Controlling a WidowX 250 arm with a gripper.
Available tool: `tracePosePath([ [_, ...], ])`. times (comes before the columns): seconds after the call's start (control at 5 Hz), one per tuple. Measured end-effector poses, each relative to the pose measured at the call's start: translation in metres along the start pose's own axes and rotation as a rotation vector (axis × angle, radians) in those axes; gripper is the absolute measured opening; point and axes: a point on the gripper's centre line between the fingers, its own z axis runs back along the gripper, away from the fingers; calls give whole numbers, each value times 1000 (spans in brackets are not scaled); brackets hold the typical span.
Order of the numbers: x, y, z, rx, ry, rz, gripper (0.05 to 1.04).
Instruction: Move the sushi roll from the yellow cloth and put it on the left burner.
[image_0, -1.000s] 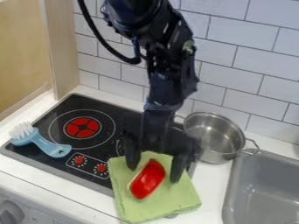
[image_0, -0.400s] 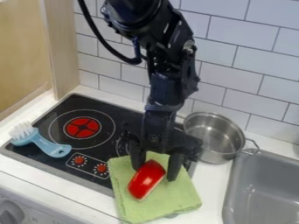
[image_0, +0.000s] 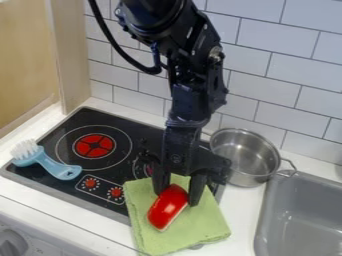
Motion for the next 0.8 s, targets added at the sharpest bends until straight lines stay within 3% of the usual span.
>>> tracePosePath([
  [0.4,2,6,4,28,-28,-51,529],
  [0.8,-22,11,33,55,-4,-65,529],
])
